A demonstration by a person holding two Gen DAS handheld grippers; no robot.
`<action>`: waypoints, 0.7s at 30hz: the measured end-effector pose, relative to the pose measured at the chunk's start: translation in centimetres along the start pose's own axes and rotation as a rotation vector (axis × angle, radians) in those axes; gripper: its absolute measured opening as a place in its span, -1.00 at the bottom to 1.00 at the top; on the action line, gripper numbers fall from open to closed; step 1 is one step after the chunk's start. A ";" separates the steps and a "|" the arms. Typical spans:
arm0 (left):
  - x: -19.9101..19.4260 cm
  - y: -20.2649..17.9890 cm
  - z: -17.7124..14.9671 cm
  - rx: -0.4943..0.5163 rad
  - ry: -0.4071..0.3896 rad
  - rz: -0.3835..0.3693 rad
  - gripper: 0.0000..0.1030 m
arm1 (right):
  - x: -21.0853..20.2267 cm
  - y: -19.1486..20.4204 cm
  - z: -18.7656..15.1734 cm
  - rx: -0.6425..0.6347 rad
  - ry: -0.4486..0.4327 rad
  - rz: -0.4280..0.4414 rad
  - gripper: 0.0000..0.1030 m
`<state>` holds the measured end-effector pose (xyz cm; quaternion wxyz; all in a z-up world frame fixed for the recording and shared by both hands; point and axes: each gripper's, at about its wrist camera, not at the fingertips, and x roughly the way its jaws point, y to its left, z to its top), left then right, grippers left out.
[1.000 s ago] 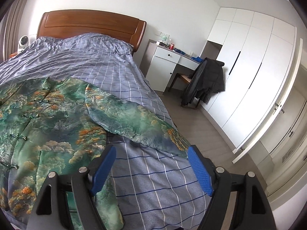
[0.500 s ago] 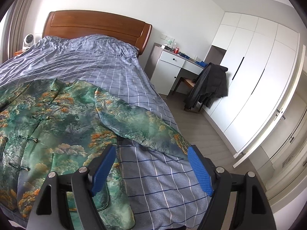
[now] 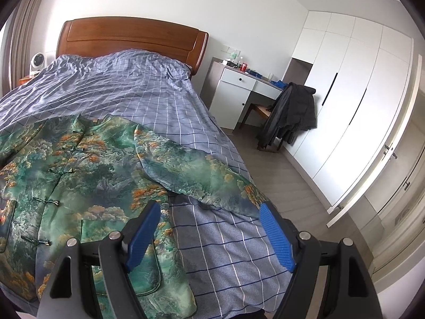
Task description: Fold large clothes
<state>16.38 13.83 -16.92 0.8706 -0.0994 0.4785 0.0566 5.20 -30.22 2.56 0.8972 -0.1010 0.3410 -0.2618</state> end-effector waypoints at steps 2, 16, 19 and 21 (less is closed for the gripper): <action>0.0 -0.2 -0.1 0.007 -0.002 0.009 0.99 | -0.1 0.1 0.1 -0.005 -0.002 -0.006 0.53; 0.0 -0.3 -0.1 0.030 0.005 0.018 0.99 | -0.2 0.8 0.4 -0.037 -0.014 -0.049 0.53; 0.0 -0.4 -0.1 0.034 0.005 0.023 0.99 | -0.1 0.8 0.4 -0.037 -0.010 -0.048 0.53; 0.1 -0.4 -0.1 0.035 0.004 0.026 0.99 | 0.1 0.8 0.4 -0.037 -0.008 -0.050 0.53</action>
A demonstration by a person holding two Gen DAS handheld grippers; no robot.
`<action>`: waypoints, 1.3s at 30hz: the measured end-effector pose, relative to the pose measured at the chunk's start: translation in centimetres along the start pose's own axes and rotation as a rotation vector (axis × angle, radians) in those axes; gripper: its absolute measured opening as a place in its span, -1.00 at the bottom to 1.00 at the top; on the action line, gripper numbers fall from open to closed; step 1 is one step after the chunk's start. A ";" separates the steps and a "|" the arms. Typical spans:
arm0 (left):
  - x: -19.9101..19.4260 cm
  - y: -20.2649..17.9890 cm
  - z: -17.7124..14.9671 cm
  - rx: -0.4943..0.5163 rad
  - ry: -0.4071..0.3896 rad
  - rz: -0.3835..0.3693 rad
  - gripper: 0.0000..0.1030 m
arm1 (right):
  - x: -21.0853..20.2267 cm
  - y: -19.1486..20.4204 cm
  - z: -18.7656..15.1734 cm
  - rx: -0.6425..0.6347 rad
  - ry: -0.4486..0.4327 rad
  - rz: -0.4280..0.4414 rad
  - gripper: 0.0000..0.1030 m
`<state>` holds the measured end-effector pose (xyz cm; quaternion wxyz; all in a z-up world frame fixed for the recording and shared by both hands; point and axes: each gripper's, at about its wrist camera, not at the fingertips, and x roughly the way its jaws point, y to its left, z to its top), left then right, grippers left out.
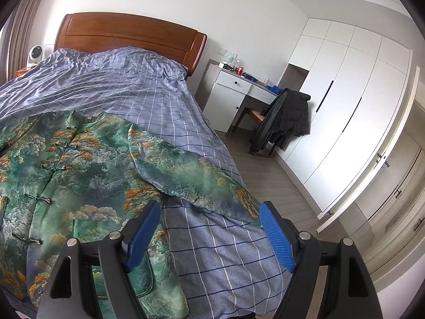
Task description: Fold large clothes
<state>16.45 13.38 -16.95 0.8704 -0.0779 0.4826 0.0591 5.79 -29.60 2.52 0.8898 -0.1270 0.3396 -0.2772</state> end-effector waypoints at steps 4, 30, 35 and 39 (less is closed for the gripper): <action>0.0 0.0 0.0 0.000 -0.001 0.001 0.99 | 0.8 0.0 -0.3 0.002 0.009 -0.002 0.53; -6.2 -4.6 -0.5 0.180 -0.115 -0.015 0.99 | 31.8 -21.2 -16.1 1.370 0.398 0.558 0.52; -6.4 -3.6 -1.3 0.155 -0.104 0.001 0.99 | 33.5 -20.9 -13.8 1.303 0.357 0.357 -0.71; -6.3 -3.0 -1.9 0.142 -0.102 0.017 0.99 | 28.7 -19.8 -6.9 1.058 0.169 0.304 -0.79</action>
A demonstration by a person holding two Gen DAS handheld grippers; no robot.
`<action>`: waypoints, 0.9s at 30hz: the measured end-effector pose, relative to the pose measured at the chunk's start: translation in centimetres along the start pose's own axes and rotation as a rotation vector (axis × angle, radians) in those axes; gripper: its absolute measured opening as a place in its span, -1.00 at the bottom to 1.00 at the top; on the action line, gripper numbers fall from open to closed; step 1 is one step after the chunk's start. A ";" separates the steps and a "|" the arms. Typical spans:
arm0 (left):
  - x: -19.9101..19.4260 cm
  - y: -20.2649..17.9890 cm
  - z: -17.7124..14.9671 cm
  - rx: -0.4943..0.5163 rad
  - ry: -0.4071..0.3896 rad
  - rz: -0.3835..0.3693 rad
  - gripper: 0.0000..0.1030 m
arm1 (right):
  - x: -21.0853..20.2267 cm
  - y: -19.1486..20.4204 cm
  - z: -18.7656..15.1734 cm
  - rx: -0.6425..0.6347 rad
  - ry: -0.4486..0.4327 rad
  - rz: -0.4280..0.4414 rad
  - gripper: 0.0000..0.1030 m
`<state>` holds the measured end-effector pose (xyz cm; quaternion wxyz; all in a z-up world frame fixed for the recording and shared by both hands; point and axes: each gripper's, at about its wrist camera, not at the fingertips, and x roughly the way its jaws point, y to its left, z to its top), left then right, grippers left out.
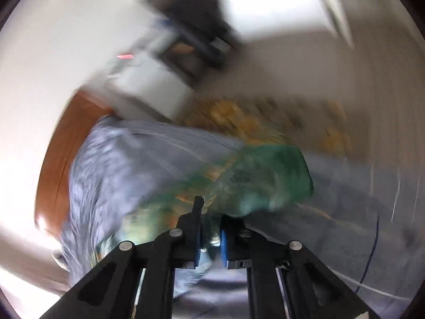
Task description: Fold large clothes
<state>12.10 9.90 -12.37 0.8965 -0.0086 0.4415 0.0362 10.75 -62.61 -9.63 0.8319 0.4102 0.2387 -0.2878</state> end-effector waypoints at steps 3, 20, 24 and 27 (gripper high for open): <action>0.3 0.2 -0.1 -0.012 0.005 -0.004 0.99 | -4.5 9.8 -2.4 -0.394 -0.108 0.079 -0.79; -0.5 -2.2 2.7 0.063 0.020 -0.114 0.99 | -1.0 24.2 -34.4 -1.252 0.236 0.245 -0.13; 0.2 -4.4 5.4 0.050 0.049 -0.272 0.99 | -4.7 22.2 -34.9 -1.277 0.250 0.326 0.21; 1.4 -7.4 8.0 0.043 0.096 -0.449 0.99 | -8.2 20.5 -34.1 -1.270 0.222 0.362 0.23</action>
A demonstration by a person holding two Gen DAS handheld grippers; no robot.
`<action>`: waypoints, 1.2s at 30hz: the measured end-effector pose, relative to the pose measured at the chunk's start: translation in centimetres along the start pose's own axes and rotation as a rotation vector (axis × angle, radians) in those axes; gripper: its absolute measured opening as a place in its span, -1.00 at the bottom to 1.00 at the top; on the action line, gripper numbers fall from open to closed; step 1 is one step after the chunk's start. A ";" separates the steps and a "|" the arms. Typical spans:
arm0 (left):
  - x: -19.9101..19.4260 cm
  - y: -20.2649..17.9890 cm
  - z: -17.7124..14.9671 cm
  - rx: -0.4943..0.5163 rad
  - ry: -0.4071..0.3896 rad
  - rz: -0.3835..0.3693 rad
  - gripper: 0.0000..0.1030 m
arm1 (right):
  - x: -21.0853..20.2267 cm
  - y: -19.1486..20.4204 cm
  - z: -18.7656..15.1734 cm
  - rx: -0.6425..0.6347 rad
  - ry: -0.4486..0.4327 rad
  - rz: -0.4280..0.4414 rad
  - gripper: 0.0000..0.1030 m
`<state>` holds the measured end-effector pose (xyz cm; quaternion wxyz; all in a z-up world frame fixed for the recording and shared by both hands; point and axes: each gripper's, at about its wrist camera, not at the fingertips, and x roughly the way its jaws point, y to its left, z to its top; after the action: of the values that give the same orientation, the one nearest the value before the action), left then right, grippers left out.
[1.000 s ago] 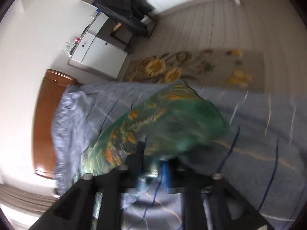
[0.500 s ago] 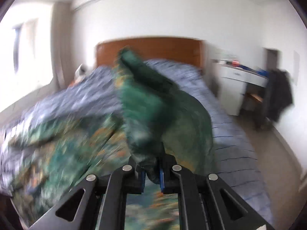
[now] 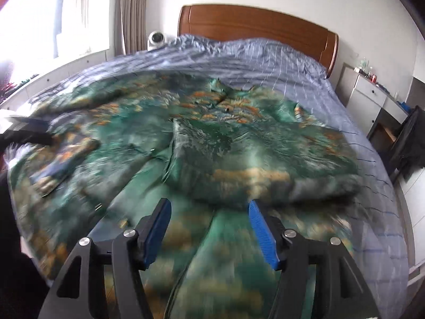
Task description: Fold large clothes
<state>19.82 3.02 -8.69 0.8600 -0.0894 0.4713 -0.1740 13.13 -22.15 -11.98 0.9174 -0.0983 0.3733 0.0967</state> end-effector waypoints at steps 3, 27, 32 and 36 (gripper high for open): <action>3.5 -3.2 3.1 0.035 0.056 -0.113 0.98 | -3.2 -0.1 -1.5 0.036 -0.024 0.015 0.25; 11.8 -4.9 14.3 0.126 0.016 0.146 -0.88 | -6.0 -10.0 -0.6 0.193 -0.107 -0.070 0.25; 15.1 -2.1 13.3 0.071 0.052 0.137 -0.86 | 1.9 -17.2 3.8 0.319 0.013 -0.067 -0.69; 15.9 -1.5 12.4 0.064 0.045 0.130 -0.83 | 8.3 -21.4 8.3 0.373 0.049 -0.037 -0.69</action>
<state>37.83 -4.64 -13.91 0.8610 -0.0273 0.4897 -0.1347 29.81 -39.74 -9.69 0.9121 0.0641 0.4050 0.0064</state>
